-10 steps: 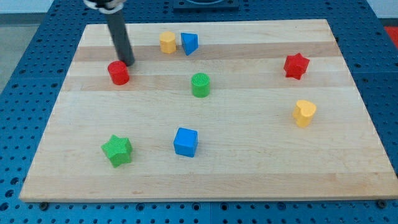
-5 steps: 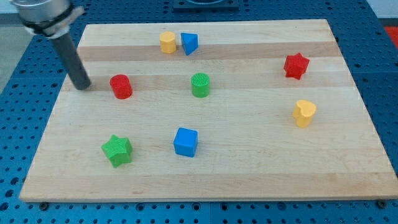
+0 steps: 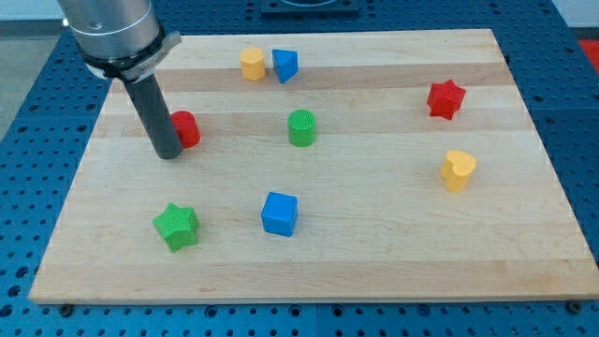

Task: Keep red circle on bottom left to yellow hexagon

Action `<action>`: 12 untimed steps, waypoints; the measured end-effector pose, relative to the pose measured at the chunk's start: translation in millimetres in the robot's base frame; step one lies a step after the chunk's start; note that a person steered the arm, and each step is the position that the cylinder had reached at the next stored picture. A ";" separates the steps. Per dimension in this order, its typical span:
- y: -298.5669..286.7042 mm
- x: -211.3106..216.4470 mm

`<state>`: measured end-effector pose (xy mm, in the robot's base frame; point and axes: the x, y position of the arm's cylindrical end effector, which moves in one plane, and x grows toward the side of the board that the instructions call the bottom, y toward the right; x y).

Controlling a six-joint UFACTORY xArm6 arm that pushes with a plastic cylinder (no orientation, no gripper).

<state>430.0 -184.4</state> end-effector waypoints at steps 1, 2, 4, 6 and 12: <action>1.1 -23.3; 1.1 -42.4; 47.2 -60.6; 47.2 -81.2; 6.7 -107.1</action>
